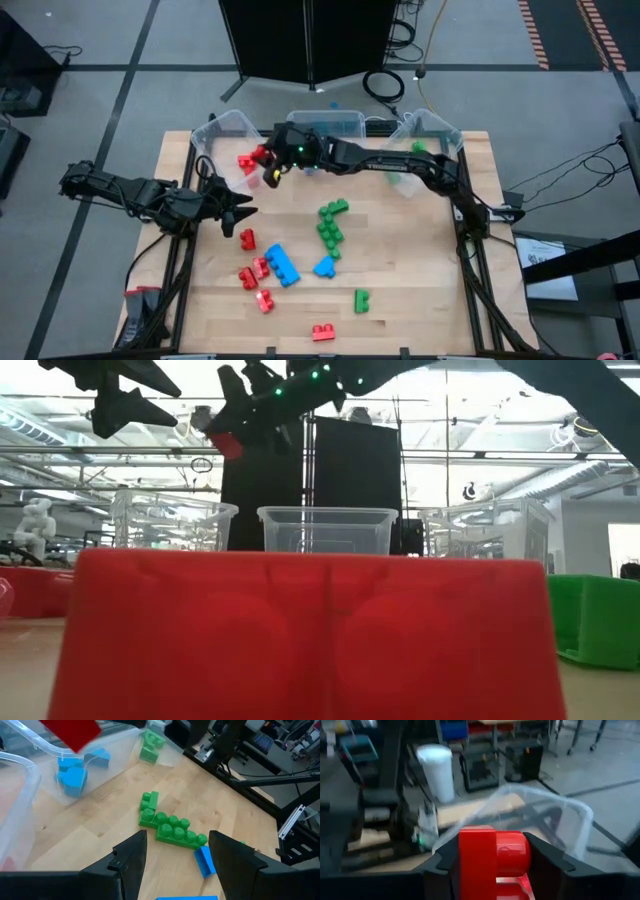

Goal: Sort blocks
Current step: Put the red game piece into the left transparent bin

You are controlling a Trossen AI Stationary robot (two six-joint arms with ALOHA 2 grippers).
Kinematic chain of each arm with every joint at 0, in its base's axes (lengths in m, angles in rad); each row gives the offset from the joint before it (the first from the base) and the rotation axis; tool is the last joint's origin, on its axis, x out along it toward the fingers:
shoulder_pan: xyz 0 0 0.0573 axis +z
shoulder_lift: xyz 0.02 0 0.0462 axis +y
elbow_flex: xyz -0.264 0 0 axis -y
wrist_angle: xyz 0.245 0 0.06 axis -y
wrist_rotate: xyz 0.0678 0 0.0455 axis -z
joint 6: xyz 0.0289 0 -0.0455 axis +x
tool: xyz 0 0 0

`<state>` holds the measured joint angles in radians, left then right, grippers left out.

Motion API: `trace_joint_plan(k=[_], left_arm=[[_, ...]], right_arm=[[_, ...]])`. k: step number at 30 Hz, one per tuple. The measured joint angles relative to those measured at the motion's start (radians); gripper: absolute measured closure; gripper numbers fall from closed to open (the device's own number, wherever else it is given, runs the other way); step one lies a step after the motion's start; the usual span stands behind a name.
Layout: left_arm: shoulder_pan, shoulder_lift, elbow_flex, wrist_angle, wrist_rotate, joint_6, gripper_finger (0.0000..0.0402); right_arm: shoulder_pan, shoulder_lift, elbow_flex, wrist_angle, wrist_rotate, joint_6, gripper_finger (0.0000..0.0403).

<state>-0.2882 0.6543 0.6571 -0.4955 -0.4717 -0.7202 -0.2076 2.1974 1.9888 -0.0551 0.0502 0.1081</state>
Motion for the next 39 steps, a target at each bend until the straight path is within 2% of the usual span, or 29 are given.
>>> trace_joint_plan(k=[9, 13, 18, 27, 33, 39], left_arm=[[0.0, 0.0, 0.0, -0.014, 0.0, -0.002, 0.0192], [0.0, 0.0, 0.0, -0.015, 0.0, -0.006, 0.0192], [0.0, 0.0, 0.0, -0.015, 0.0, -0.006, 0.0192], [0.0, 0.0, 0.0, -0.016, 0.0, -0.006, 0.0192], [0.0, 0.0, 0.0, -0.016, 0.0, -0.006, 0.0192], [0.0, 0.0, 0.0, -0.016, 0.0, -0.006, 0.0192]], right_arm=[[-0.022, 0.115, -0.001, 0.32, -0.059, 0.004, 0.0251], [-0.029, 0.157, 0.0, 0.394, -0.054, -0.016, 0.0251], [-0.043, 0.186, 0.0, 0.45, -0.052, -0.027, 0.0251], [-0.059, 0.203, 0.001, 0.443, -0.049, -0.042, 0.0251], [-0.061, 0.203, 0.002, 0.423, 0.011, -0.042, 0.0249], [-0.065, 0.203, 0.002, 0.421, 0.012, -0.035, 0.0144]])
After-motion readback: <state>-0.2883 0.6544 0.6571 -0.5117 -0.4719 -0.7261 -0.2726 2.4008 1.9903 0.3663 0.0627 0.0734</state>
